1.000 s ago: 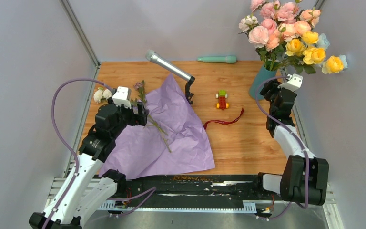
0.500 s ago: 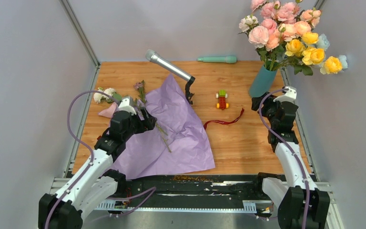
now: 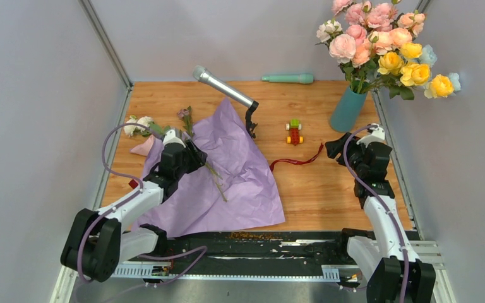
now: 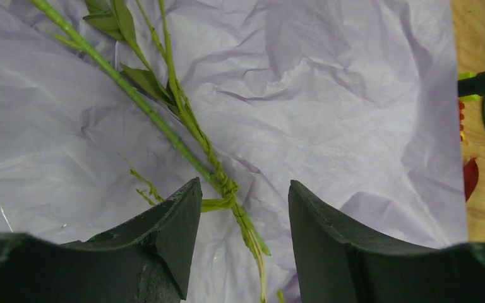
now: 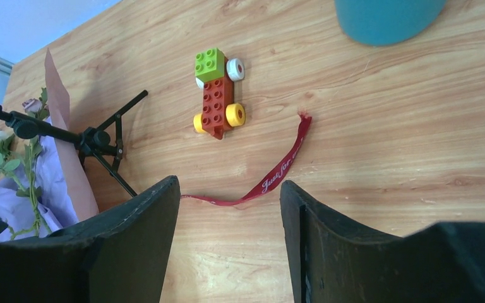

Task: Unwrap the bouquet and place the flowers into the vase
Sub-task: Insert the fake flower into the vase, then pick up the fake flower from the wrapping paper.

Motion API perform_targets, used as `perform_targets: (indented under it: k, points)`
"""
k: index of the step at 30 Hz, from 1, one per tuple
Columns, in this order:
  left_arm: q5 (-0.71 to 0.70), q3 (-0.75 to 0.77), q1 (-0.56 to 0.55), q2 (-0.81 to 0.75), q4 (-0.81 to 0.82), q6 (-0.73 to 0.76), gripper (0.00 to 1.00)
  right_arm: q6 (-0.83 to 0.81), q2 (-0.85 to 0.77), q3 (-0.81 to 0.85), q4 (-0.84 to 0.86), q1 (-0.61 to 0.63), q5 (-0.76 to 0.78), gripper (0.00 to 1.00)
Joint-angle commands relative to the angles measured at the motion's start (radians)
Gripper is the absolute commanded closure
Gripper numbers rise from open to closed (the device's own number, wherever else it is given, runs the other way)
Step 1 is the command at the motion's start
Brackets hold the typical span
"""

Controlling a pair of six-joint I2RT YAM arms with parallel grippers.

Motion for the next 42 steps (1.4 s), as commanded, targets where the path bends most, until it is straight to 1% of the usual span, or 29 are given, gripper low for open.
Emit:
perform_targets:
  k: [1, 5, 8, 16, 19, 24, 42]
  points:
    - [-0.045, 0.038, 0.01, 0.057, 0.095, -0.021, 0.4, 0.024, 0.012, 0.022, 0.006, 0.004, -0.034, 0.4]
    - [-0.057, 0.053, 0.017, 0.108, 0.104, -0.007, 0.42, 0.026, 0.017, 0.028, 0.006, 0.003, -0.043, 0.41]
    - [-0.054, 0.062, 0.026, 0.149, 0.114, -0.002, 0.46, 0.026, 0.019, 0.034, 0.002, 0.003, -0.046, 0.42]
    - [-0.056, 0.06, 0.041, 0.213, 0.168, -0.01, 0.52, 0.021, 0.024, 0.039, -0.004, 0.003, -0.047, 0.43]
    - [-0.039, 0.061, 0.044, 0.238, 0.195, -0.012, 0.58, 0.023, 0.024, 0.041, -0.008, 0.003, -0.048, 0.43]
    - [-0.042, 0.057, 0.048, 0.267, 0.217, -0.013, 0.63, 0.023, 0.021, 0.051, -0.01, 0.003, -0.05, 0.43]
    - [-0.002, 0.081, 0.068, 0.392, 0.281, -0.047, 0.66, 0.023, 0.025, 0.048, -0.009, 0.003, -0.046, 0.44]
